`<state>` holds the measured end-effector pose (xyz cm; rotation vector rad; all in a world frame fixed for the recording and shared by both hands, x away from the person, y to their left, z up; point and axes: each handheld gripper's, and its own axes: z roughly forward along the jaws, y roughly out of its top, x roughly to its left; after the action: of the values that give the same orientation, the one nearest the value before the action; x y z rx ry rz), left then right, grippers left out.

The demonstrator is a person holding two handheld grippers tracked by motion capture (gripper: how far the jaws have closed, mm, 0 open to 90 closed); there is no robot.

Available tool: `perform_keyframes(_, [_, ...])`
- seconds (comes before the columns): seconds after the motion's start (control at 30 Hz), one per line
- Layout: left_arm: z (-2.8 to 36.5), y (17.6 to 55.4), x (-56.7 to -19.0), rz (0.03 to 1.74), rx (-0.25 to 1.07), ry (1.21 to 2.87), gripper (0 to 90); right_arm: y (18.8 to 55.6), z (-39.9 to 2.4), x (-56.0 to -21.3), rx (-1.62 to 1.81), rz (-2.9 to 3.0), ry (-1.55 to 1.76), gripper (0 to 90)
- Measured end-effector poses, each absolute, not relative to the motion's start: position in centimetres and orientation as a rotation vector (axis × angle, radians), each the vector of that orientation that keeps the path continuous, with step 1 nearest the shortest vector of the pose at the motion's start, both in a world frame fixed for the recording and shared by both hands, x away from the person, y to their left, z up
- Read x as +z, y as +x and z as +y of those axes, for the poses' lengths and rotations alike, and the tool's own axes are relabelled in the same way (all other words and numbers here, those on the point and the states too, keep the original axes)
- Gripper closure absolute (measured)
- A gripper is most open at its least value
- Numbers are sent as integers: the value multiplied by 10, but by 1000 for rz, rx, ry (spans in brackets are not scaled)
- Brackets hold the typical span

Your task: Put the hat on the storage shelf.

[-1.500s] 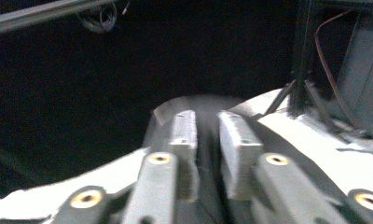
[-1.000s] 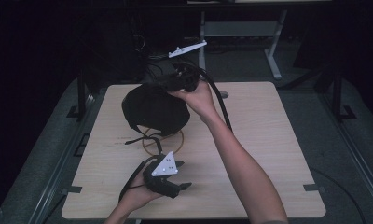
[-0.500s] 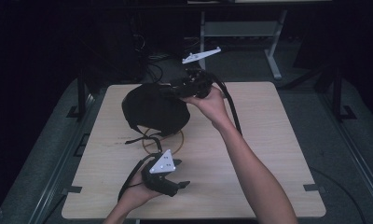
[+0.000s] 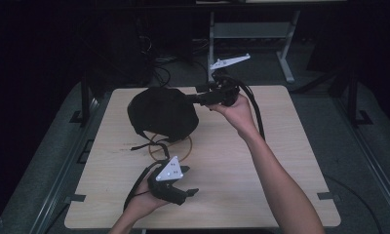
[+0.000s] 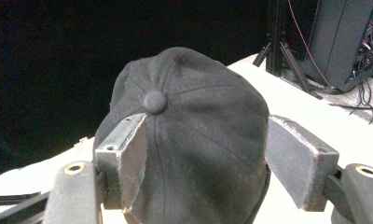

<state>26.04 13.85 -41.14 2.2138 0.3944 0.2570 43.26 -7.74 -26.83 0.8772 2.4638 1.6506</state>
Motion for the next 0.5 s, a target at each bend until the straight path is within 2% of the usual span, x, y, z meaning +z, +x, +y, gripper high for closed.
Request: perform_keyframes(0.5, [143,262,-412,403,258,2207,254,426,-114,-282,1632,2435,918,240])
